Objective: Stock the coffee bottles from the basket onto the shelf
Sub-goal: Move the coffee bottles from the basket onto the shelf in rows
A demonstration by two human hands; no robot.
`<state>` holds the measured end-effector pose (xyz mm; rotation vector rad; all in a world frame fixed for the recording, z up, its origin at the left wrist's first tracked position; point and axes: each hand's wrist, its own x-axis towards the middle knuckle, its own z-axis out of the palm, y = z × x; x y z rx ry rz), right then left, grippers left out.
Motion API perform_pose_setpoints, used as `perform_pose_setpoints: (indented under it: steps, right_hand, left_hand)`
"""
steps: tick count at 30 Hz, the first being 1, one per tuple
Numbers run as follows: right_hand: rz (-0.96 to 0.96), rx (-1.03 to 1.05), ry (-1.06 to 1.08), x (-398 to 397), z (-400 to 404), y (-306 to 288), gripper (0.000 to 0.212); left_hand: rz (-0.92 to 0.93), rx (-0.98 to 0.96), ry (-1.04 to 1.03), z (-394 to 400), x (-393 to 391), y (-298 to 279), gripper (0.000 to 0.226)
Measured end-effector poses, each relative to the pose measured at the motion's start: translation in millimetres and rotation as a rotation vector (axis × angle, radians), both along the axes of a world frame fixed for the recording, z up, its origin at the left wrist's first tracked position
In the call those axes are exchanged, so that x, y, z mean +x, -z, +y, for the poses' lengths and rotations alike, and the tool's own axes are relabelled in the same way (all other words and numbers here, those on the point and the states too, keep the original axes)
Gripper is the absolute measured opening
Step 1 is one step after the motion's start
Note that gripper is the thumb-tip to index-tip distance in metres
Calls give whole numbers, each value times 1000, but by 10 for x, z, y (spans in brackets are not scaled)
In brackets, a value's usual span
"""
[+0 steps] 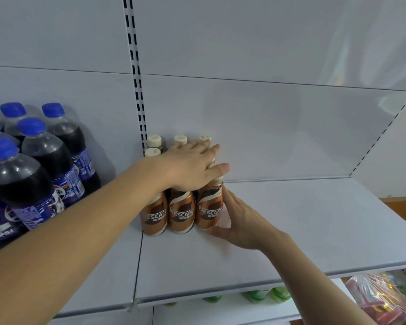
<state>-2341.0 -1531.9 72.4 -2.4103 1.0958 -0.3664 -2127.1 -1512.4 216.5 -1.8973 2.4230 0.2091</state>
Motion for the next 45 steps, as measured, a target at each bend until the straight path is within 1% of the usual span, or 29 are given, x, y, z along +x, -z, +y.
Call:
perform_pose_setpoints:
  steps: [2,4,6,9,14,19,23,31,33,36,38,40,42,45]
  right_hand:
    - [76,31,19,-12,-75,-65,141]
    - [140,26,12,12,-163,-152,148]
    - [155,3,-36,56,-215,-233,147]
    - [129,-13,-103,100,-233,-286,142]
    - [112,10,-139,92,-274,-272,147]
    - [136,29,-155,21,-424,-384,161]
    - [129,16,-216,80,-472,-375,161]
    - [102,38,-222,98,-511,-310,160]
    - [108,28,-217,91,-497,-324,161]
    - [107,28,-210,52,-465,-414,162]
    - [80,25,-205,2,-453,-537,160]
    - [95,-31,-178,-66,-434,-708,151]
    - [63,-161,-158,-100,-401,-916,137]
    - [-31,-446,-181,52,-324,-1182,116]
  left_hand:
    - [10,-25,-13,2,-12,-33,93]
    - [13,-40,-33,-26,-20,-55,96]
    - [4,-29,-49,-77,-20,-47,98]
    - [-29,7,-55,-111,-29,-7,96]
    - [-50,33,-60,-115,-34,-28,93]
    - [-14,9,-103,-155,-37,-20,101]
    - [-24,11,-107,-170,-40,13,98]
    - [-27,23,-110,-145,-68,-4,92]
    - [-12,27,-112,-146,-60,-15,94]
    - [63,-1,-103,-112,-20,-35,112]
    - [114,-70,-106,-38,61,-71,122]
    - [148,-125,-128,87,180,-112,129]
    - [179,-165,-166,247,309,-154,132]
    - [285,-168,-277,512,524,-96,130]
